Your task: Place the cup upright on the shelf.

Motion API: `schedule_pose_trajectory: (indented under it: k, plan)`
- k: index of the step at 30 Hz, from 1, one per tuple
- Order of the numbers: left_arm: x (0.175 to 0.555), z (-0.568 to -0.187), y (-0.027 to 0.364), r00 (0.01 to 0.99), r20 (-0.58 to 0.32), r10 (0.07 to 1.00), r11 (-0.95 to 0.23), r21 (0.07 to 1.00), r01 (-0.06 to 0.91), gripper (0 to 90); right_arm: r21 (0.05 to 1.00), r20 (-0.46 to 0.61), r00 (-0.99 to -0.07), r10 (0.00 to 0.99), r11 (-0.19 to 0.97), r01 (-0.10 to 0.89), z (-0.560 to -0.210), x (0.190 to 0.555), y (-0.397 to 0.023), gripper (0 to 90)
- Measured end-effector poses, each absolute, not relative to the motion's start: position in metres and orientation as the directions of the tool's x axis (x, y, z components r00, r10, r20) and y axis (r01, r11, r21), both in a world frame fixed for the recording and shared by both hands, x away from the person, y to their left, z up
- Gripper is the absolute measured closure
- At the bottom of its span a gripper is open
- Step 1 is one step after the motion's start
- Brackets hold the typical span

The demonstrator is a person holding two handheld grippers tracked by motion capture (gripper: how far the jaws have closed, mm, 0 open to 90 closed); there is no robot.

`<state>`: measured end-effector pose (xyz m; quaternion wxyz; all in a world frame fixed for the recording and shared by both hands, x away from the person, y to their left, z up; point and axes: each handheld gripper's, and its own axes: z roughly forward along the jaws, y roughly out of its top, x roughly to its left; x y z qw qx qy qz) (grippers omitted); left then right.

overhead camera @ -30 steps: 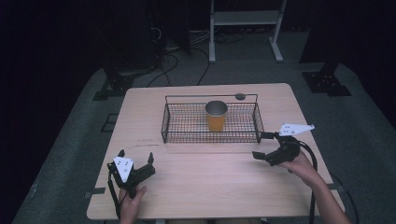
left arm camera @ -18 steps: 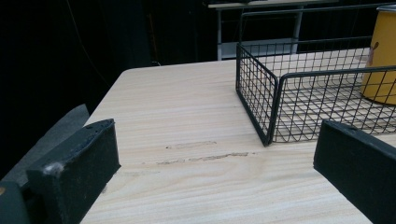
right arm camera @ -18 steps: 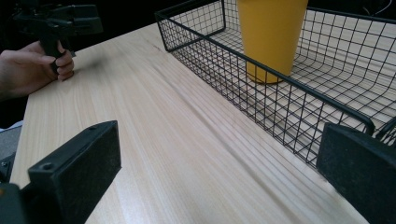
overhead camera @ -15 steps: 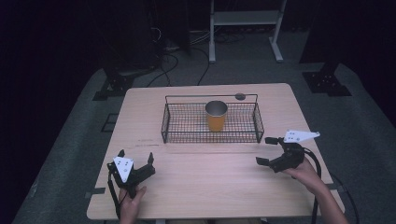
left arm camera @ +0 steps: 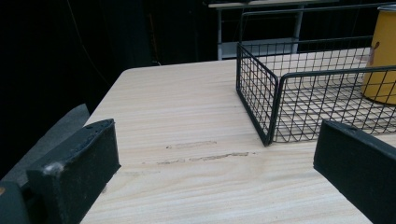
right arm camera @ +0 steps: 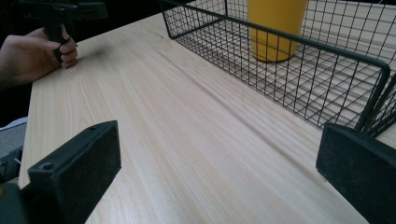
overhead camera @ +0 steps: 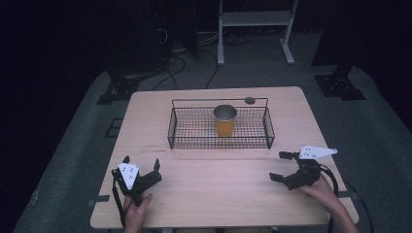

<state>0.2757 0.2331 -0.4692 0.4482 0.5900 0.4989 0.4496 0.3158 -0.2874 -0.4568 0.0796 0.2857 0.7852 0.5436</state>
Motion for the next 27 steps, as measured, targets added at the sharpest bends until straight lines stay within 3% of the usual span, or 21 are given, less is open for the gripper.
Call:
schedule_pose_trajectory:
  k: [15, 22, 27]
  plan:
    - [0.276, -0.469, 0.233, 0.096, 0.082, 0.992, -0.099, 0.978, 0.186, 0.0, 0.904, 0.202, -0.789, 0.58, 0.199, 0.378, -0.466, 0.292, -0.298, 0.0]
    - [0.276, -0.469, 0.233, 0.096, 0.079, 0.992, -0.096, 0.978, 0.186, 0.0, 0.933, 0.263, -0.754, 0.602, 0.039, 0.357, -0.479, 0.268, -0.303, 0.6]
    - [0.276, -0.469, 0.234, 0.095, 0.075, 0.993, -0.092, 0.978, 0.188, 0.0, 0.938, 0.262, -0.757, 0.599, 0.028, 0.346, -0.482, 0.261, -0.301, 0.7]
